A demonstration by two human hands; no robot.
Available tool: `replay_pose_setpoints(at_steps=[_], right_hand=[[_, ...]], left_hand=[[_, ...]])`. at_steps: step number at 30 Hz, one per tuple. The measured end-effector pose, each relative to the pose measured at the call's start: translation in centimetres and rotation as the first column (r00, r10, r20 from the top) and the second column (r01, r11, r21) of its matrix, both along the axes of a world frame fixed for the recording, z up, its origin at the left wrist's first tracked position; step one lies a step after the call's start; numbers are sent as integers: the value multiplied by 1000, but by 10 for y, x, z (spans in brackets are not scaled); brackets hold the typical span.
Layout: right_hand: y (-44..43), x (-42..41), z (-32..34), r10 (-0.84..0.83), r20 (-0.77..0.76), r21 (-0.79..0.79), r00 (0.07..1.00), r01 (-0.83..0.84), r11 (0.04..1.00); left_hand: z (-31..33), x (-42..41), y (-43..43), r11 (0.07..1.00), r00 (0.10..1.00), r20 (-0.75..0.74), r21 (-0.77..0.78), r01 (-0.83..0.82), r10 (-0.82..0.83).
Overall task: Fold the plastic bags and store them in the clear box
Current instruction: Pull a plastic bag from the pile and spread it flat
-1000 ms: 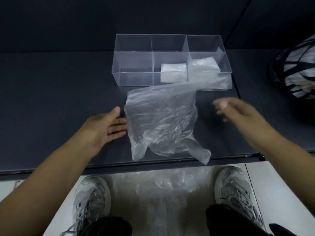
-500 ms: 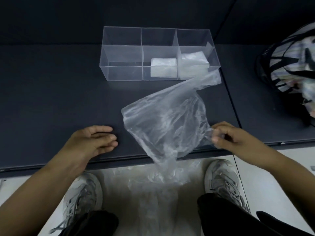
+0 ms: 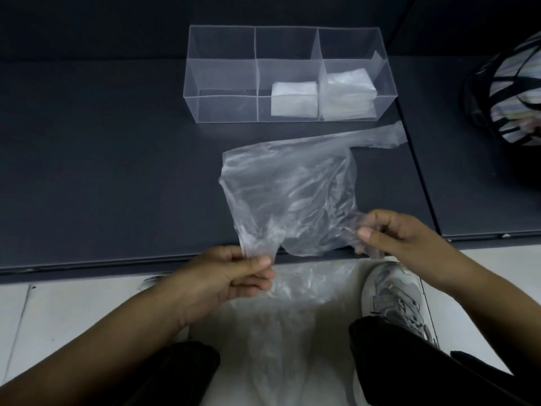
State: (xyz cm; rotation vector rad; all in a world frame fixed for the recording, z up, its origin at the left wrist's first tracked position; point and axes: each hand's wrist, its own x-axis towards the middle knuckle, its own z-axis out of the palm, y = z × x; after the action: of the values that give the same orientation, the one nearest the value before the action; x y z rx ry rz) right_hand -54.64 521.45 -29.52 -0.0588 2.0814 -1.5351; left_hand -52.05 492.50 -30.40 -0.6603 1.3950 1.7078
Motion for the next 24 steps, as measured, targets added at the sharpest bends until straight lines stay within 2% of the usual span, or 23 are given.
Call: replay_pose_setpoints(at_steps=[5,9,14,19,24], right_hand=[[20,-8,-7,-182,26,-14,983,182,983],[40,-14,-12,-274,12,-2,962,274,962],[55,-13,-11,-365,5,39,931,365,930],[59,-14,-8,-446,-63,252,893,447,858],[45,-19,-6,-391,-105,359,914,402,842]], left_hand=[[-1,-12,-23,974,970,-139,-86,-212,199],[-5,-11,-39,944,938,-208,-126,-305,276],[-7,-6,-48,947,956,-228,-216,-237,187],[2,-9,-52,974,974,-219,-227,15,-66],[6,-23,-43,961,966,-254,-251,-117,51]])
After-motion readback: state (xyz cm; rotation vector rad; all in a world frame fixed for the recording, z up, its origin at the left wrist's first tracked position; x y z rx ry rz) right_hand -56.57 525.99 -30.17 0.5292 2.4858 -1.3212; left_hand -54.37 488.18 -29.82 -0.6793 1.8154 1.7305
